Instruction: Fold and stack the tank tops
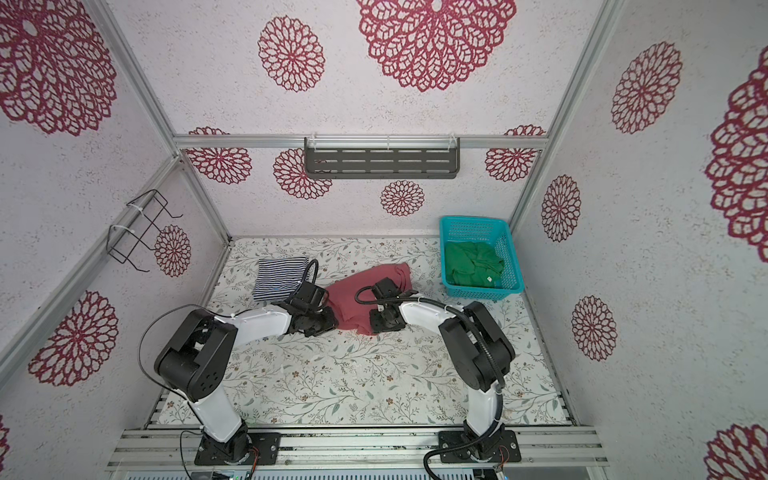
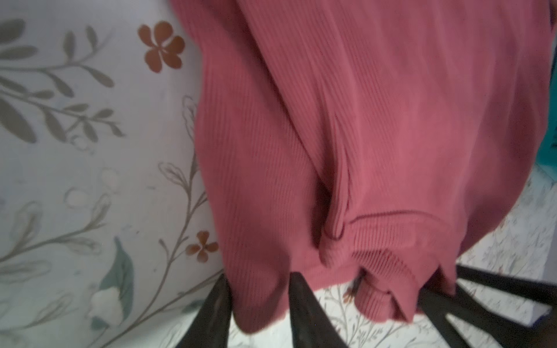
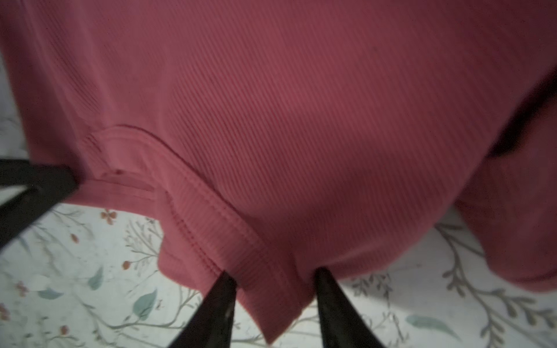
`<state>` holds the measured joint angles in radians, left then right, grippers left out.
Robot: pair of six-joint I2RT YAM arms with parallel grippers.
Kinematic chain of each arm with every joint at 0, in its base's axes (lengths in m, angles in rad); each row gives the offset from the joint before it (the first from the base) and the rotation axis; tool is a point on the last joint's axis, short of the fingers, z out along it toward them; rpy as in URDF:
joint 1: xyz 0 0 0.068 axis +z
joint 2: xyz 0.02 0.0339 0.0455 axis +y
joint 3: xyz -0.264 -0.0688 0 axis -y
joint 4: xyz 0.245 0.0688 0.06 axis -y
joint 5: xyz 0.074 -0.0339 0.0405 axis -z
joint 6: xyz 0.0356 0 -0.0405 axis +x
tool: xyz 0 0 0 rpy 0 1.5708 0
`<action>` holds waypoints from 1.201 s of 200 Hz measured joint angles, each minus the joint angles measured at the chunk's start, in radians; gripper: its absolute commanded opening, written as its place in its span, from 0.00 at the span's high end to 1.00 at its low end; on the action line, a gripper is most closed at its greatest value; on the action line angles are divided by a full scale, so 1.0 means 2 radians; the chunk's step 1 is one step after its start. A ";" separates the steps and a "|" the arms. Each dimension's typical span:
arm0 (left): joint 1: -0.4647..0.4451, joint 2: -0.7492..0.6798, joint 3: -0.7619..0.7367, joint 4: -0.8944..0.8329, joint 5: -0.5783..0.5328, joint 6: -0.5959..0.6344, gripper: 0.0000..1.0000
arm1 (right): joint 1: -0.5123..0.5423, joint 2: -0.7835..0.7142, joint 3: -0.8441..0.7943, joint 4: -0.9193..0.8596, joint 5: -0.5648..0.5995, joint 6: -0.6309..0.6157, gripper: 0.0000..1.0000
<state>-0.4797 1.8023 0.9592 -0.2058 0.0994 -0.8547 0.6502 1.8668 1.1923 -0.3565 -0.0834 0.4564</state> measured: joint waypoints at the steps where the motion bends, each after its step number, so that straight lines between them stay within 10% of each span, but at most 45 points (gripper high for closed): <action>1: 0.000 0.001 0.000 -0.001 0.000 0.000 1.00 | 0.000 0.000 0.000 0.000 0.000 0.000 0.90; 47: 0.000 -0.026 0.021 -0.031 -0.036 0.016 1.00 | -0.022 -0.046 0.020 -0.035 0.017 -0.020 1.00; 140: -0.033 -0.388 0.134 -0.178 -0.084 0.045 1.00 | -0.088 -0.276 0.128 -0.146 0.018 -0.084 1.00; 231: -0.016 -0.338 0.100 -0.210 -0.084 0.050 1.00 | -0.168 -0.198 0.172 -0.184 -0.022 -0.132 1.00; 240: -0.014 -0.325 0.086 -0.200 -0.081 0.048 1.00 | -0.180 -0.155 0.203 -0.179 -0.031 -0.138 0.82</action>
<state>-0.5076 1.1530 1.1316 -0.6056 -0.0631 -0.7582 0.2905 1.5562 1.5986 -0.7139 -0.1452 0.1799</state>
